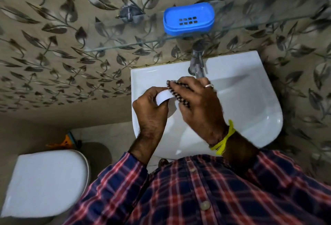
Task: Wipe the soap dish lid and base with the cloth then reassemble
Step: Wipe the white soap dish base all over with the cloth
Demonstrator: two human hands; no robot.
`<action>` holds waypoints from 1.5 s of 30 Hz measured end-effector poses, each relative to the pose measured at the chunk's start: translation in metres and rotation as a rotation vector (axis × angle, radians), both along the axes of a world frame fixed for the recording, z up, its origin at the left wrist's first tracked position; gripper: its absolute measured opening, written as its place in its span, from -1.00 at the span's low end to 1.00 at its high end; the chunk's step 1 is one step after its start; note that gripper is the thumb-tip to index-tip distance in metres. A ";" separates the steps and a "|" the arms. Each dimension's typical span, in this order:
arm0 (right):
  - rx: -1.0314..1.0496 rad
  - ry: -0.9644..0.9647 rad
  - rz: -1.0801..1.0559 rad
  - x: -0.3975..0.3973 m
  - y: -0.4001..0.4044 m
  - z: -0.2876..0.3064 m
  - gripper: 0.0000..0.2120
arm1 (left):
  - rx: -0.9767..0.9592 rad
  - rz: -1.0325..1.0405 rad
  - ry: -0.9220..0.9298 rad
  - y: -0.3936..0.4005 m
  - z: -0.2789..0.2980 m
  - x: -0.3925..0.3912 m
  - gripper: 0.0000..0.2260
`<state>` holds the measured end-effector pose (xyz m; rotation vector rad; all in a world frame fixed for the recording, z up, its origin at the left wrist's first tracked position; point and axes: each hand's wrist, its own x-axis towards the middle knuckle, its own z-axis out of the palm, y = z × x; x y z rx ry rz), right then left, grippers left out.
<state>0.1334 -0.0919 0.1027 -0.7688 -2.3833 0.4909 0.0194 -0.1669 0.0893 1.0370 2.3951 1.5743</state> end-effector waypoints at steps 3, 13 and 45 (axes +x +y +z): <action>-0.088 0.005 -0.026 0.003 0.005 -0.005 -0.50 | 0.018 0.000 -0.031 0.000 -0.002 -0.003 -0.89; -0.256 0.149 -0.122 -0.001 0.006 -0.015 -0.64 | 0.158 -0.004 -0.299 0.008 0.001 0.004 -0.93; 0.213 0.116 -0.041 -0.003 -0.001 0.001 -0.61 | -0.053 -0.063 -0.005 -0.001 0.013 -0.002 -0.85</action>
